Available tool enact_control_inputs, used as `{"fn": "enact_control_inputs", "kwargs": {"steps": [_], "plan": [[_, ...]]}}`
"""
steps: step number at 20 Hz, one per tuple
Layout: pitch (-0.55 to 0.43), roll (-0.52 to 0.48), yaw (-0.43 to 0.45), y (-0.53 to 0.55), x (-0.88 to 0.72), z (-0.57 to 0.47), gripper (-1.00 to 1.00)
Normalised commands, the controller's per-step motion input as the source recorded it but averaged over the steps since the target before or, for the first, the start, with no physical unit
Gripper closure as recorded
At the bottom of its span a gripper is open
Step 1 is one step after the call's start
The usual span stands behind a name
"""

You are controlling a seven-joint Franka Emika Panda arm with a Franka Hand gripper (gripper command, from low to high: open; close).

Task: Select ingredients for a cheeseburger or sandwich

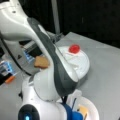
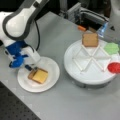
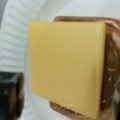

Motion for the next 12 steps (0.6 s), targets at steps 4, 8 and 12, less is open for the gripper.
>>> {"fn": "enact_control_inputs", "kwargs": {"steps": [4,8,12], "plan": [[-0.050,-0.157,0.135,-0.03,-0.05,-0.06,-1.00],[-0.046,-0.139,0.124,-0.03,-0.10,-0.03,-1.00],[-0.032,-0.142,0.089,-0.01,-0.17,0.04,-1.00]]}}
